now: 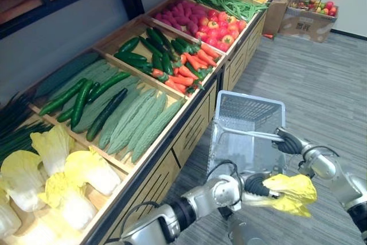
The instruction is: Pick vegetable in the basket
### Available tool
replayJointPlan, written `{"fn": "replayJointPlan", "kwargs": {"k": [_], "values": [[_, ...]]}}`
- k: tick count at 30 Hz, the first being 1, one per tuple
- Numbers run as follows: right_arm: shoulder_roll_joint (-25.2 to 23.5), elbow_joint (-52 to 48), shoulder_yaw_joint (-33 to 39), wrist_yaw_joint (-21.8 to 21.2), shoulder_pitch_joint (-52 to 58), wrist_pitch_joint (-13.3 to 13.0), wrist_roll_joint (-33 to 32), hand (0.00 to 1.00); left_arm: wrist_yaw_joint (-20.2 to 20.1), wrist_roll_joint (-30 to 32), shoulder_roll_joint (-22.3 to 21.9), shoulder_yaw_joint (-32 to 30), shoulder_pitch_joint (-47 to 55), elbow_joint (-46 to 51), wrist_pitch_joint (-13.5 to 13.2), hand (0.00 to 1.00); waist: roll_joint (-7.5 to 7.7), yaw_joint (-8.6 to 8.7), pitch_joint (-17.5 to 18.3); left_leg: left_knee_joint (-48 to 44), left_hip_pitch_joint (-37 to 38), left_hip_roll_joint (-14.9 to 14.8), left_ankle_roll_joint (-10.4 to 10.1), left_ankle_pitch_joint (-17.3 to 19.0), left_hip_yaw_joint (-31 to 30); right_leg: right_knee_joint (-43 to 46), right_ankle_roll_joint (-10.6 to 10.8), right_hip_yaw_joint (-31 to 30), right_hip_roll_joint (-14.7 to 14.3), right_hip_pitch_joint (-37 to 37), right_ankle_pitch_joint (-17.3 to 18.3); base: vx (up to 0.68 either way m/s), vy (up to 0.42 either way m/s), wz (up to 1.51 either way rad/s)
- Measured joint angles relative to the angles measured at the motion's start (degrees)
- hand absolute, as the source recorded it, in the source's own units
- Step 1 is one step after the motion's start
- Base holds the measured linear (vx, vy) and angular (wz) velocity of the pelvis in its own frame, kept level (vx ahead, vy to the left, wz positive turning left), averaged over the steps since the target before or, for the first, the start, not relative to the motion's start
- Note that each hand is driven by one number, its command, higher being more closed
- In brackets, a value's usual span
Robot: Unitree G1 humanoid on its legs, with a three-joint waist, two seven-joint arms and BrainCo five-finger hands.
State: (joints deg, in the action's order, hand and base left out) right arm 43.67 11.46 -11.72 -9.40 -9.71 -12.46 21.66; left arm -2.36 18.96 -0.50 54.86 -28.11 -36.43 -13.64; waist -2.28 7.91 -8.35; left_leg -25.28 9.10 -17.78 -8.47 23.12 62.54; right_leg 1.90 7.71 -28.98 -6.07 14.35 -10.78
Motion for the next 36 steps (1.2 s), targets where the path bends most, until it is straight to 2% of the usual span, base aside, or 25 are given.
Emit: {"fn": "replayJointPlan", "kwargs": {"k": [4, 8, 9, 12, 17, 27, 33, 36], "values": [[0.0, 0.18, 0.0, -1.0, -0.5, 0.05, -0.5, 1.0, 0.83, 3.97, -1.3, -1.43, -1.15, -4.68, 0.48, 1.0, 0.51, 0.29, -0.37, 0.81, -0.04, 0.62, 0.02, -0.4, 0.51, -0.09, 0.15, -0.56, 0.06, 0.51, -0.1, 0.03, 0.054, -0.06], [0.0, 0.8, 0.0, -2.08, -0.71, 0.16, -0.51, 1.0, 2.22, 7.65, -1.52, -3.85, -1.86, -8.67, 1.65, 1.0, 0.77, 1.37, -0.86, 1.67, -0.03, 1.13, 0.15, -0.88, 0.06, -0.35, 0.16, -0.6, 0.26, 0.5, -0.12, 0.03, 0.051, 0.01], [0.01, 0.96, 0.0, -2.27, -0.7, 0.17, -0.67, 1.0, 2.25, 9.09, -1.52, -4.38, -2.75, -10.14, 2.17, 0.0, 1.01, 1.63, -1.27, 2.13, -0.05, 1.5, 0.22, -1.12, -0.06, -0.41, 0.23, -0.6, 0.47, 0.47, -0.16, 0.03, 0.065, 0.05], [0.04, 2.13, 0.0, -2.52, -0.75, 0.16, -1.96, 1.0, 2.72, 11.13, -1.53, -6.77, -4.45, -12.81, 3.13, 0.0, 1.86, 2.16, -2.65, 2.91, -0.39, 2.36, 0.52, -1.55, -0.59, -0.99, 0.54, -0.58, 1.25, 0.5, -0.41, 0.01, 0.056, 0.09], [0.44, 3.77, 0.01, -3.99, -0.45, 0.17, -1.98, 1.0, 5.24, 13.64, -1.51, -10.49, -5.78, -15.72, 5.33, 0.0, 1.73, 2.86, -3.52, 3.31, -0.88, 2.96, 0.75, -1.71, -1.59, -1.29, 0.62, -0.09, 1.94, 0.48, -0.46, 0.02, 0.064, 0.07], [0.57, 5.33, 2.46, -5.0, 4.07, 0.15, -3.67, 1.0, 5.96, 13.67, -2.08, -11.87, -5.98, -15.53, 5.41, 0.0, 1.57, 2.9, -4.3, 4.21, -1.91, 4.24, 1.7, -2.27, -4.08, -1.73, 0.96, 1.49, 3.78, 0.07, -0.67, 0.01, 0.053, 0.13], [0.43, 5.38, 8.07, -4.89, 6.94, 0.82, -3.42, 1.0, 5.16, 12.4, -2.22, -6.87, -5.82, -5.29, 4.3, 0.0, 1.44, 1.95, -4.25, 3.45, -2.82, 3.79, 2.03, -1.75, -6.12, -1.72, 0.97, 3.27, 4.44, -0.49, -0.66, 0.02, 0.045, 0.16], [-0.89, 5.37, 12.26, -4.7, 8.9, 1.74, -2.46, 1.0, 2.86, 7.65, -2.04, -2.5, -5.22, 3.14, 2.57, 0.0, 1.2, 1.02, -4.18, 1.14, -4.16, 2.13, 2.38, -1.13, -7.58, -1.65, 0.96, 5.09, 4.41, -0.49, -0.65, 0.04, 0.031, 0.24]]}}
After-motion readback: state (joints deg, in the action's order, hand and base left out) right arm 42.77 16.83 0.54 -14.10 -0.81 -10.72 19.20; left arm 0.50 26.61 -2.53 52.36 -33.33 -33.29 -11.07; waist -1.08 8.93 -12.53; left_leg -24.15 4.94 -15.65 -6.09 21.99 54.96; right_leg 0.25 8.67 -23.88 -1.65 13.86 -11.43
